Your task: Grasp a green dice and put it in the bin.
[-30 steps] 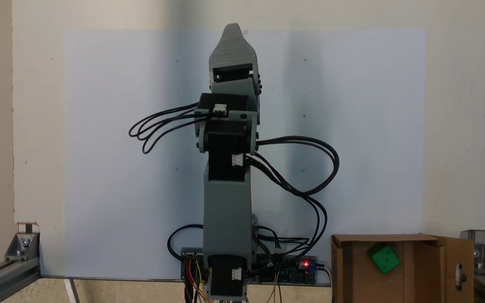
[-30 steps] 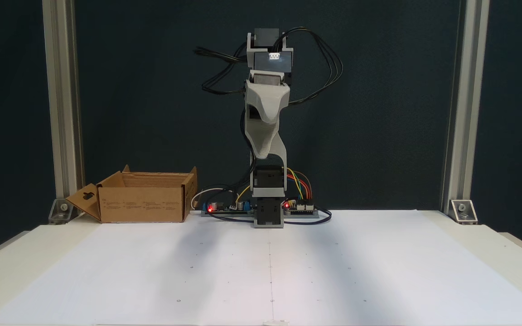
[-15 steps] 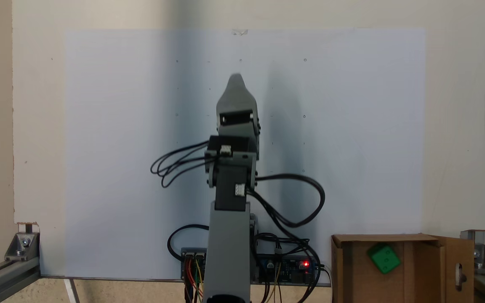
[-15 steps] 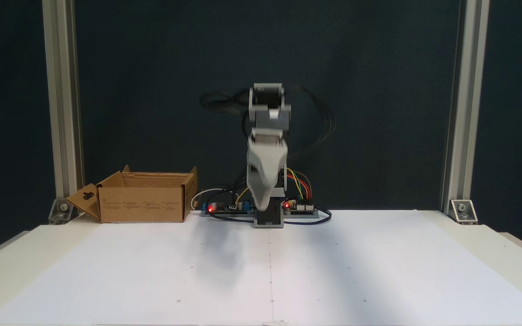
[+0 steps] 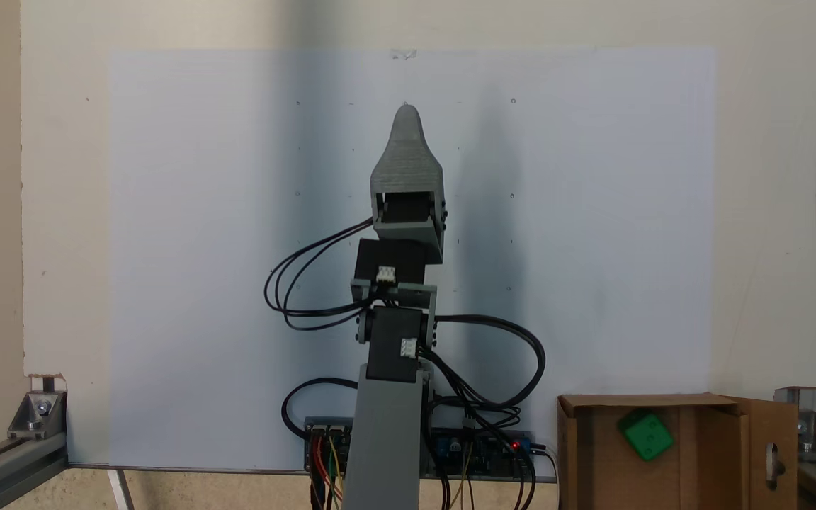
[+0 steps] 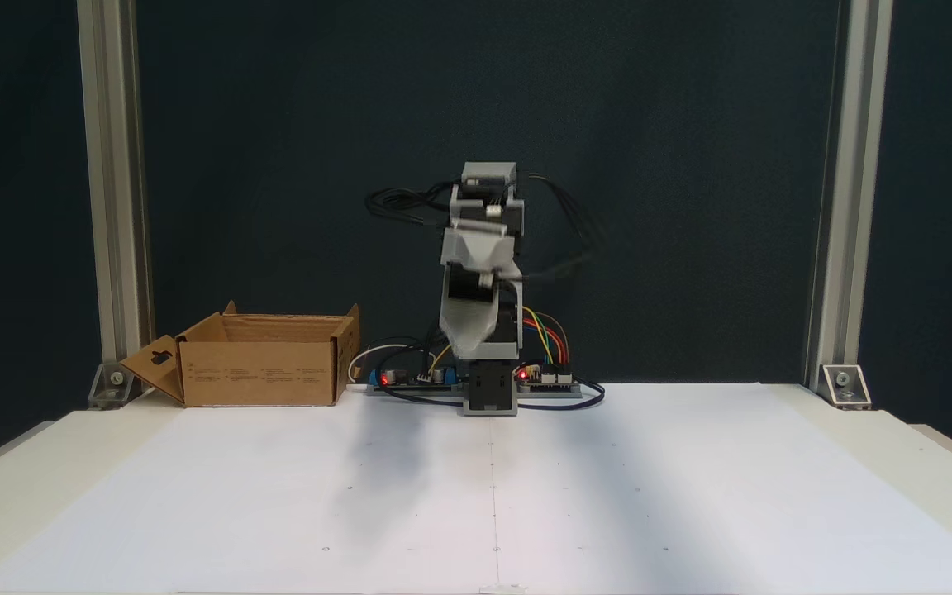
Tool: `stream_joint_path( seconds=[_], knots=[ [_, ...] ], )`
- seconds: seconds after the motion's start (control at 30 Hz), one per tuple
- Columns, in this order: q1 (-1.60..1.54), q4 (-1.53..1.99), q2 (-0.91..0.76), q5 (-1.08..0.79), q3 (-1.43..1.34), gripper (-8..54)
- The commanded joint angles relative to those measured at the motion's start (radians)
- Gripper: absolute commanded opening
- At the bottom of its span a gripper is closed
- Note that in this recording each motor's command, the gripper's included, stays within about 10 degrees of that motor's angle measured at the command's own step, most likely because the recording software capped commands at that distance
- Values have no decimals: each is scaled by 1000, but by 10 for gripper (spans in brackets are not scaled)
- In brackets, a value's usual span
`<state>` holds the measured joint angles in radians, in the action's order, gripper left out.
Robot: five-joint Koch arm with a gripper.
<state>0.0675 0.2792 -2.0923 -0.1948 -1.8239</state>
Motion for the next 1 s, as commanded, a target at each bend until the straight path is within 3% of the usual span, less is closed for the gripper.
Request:
stream_joint_path(
  seconds=[0.0,0.3,0.57,0.8,0.97],
  knots=[
    [2,-168,-54,46,-51,453],
    [-40,-431,-69,46,-354,444],
    [-87,-630,-98,28,-439,439],
    [-87,-805,-140,-196,-577,440],
    [-83,-922,-155,-204,-644,446]
  ],
)
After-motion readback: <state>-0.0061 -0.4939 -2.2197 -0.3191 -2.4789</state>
